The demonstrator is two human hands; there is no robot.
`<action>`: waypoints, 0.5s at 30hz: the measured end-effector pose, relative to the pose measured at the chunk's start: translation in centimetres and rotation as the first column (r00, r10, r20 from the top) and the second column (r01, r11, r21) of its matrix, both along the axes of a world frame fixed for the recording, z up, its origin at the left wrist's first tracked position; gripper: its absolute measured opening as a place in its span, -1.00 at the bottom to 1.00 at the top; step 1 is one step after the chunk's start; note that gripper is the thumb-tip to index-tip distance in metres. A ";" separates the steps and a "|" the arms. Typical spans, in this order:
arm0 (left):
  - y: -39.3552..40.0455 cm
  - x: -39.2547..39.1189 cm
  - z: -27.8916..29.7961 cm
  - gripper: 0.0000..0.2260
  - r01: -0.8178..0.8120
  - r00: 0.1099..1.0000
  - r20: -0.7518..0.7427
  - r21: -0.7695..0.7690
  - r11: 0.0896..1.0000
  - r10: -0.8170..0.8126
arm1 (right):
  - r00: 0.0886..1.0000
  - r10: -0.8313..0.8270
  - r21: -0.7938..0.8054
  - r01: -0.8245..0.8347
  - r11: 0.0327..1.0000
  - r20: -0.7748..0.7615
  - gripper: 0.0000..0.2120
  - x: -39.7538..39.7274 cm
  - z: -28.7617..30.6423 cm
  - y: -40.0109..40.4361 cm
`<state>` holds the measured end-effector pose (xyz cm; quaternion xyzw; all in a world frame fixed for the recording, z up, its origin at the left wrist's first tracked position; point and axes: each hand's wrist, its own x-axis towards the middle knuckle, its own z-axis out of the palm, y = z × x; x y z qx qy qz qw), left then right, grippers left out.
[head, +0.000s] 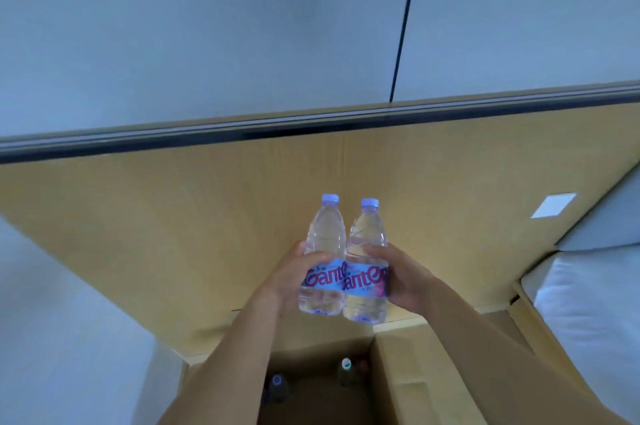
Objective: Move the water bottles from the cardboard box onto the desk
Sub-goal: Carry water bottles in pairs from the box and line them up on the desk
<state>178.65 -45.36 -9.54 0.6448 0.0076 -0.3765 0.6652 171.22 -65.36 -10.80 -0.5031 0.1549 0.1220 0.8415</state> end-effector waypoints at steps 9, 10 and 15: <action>-3.9 -0.9 5.1 -0.62 0.110 0.992 0.075 -0.105 0.988 -0.102 | 0.991 -0.126 -0.095 0.131 0.987 0.054 -0.52 -2.1 4.4 -3.6; -4.3 -1.0 5.2 -0.60 0.129 0.989 0.080 -0.109 0.986 -0.120 | 0.987 -0.152 -0.110 0.158 0.981 0.058 -0.53 -2.5 4.5 -3.9; -6.3 -1.7 5.3 -0.46 0.217 0.976 0.061 -0.163 0.962 -0.210 | 0.953 -0.298 -0.144 0.302 0.942 0.048 -0.55 -5.2 5.3 -4.8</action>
